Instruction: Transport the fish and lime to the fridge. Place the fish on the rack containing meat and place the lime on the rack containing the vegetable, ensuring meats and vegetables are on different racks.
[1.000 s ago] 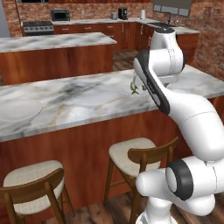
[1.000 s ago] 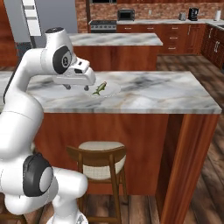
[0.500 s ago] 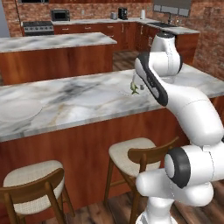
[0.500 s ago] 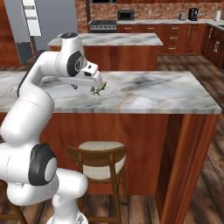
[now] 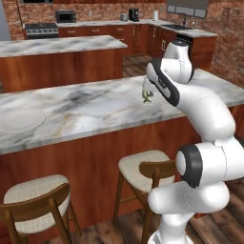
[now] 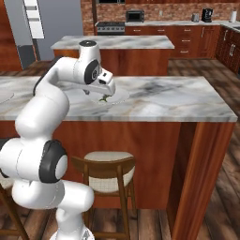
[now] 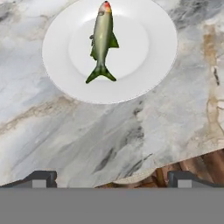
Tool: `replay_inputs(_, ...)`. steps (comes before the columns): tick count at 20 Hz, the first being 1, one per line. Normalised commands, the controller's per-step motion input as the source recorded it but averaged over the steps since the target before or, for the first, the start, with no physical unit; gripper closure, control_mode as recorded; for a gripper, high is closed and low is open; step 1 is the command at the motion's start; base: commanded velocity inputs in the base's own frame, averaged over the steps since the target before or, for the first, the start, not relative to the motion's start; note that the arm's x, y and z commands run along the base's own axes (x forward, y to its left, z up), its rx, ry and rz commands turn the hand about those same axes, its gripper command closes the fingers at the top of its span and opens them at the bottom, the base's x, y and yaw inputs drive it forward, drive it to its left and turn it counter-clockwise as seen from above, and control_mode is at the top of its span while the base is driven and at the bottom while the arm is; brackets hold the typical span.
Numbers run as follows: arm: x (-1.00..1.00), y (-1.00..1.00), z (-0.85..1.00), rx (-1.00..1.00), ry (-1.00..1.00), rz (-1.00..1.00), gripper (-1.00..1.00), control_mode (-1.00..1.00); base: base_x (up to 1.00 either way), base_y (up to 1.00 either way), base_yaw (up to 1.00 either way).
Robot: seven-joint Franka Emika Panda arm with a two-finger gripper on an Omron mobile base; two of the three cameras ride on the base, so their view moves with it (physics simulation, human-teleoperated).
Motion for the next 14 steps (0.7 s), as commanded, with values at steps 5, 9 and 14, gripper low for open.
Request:
replay_inputs(5,0.47,0.00,0.00,-0.01,0.00,-0.04,-1.00,-1.00,0.00,0.00,0.00)
replay_inputs(9,0.43,0.00,0.00,-0.01,0.01,-0.07,-1.00,-1.00,0.00,0.00,0.00)
replay_inputs(14,0.42,0.02,-0.08,-0.04,0.05,-0.09,-1.00,-1.00,0.00,0.00,0.00)
